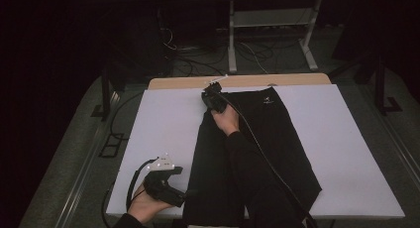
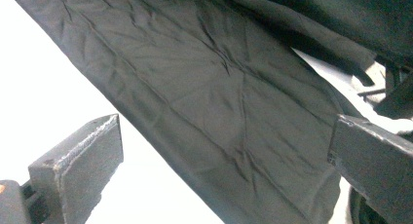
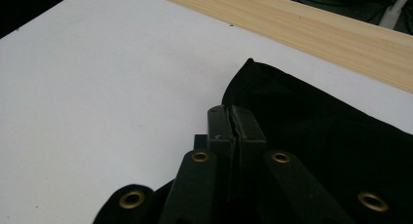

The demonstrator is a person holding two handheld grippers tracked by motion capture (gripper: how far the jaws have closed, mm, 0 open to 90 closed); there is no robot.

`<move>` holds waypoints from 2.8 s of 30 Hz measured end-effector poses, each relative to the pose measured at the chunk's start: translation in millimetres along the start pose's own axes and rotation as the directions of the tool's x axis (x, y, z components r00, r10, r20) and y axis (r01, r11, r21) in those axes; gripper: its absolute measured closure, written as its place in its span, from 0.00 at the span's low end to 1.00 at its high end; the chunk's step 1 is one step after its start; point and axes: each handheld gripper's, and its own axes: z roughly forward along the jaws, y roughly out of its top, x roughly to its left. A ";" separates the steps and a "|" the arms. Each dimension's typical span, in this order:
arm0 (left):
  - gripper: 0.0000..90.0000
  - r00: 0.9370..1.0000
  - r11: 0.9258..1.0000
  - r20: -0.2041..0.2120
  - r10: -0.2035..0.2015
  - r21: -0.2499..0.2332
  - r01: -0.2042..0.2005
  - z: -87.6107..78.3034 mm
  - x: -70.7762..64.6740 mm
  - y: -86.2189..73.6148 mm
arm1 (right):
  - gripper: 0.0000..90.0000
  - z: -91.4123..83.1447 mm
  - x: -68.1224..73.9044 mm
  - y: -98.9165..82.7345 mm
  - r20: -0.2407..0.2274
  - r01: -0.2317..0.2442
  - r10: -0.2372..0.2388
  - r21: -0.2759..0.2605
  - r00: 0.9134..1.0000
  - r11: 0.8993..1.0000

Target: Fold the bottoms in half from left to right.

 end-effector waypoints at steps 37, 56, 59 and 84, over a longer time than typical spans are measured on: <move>0.38 0.985 0.980 0.174 0.014 0.192 -0.047 8.5 -0.1 -20.4 | 0.96 -11.9 -6.4 -0.5 -0.014 0.008 -0.008 -0.015 1.000 1.000; 0.96 0.985 0.967 0.087 0.151 0.194 -0.165 15.3 0.2 -16.8 | 0.96 -13.4 -11.7 -5.4 -0.020 -0.024 0.023 -0.030 1.000 0.999; 0.98 0.989 0.972 0.095 0.115 0.193 -0.132 15.6 2.9 -16.8 | 0.96 -13.9 -11.9 -5.1 -0.019 -0.024 0.023 -0.029 1.000 0.999; 1.00 0.979 0.995 0.192 0.065 0.063 -0.078 -0.1 6.2 -3.0 | 0.96 -31.5 -31.5 2.9 -0.012 -0.046 0.045 -0.036 0.999 0.998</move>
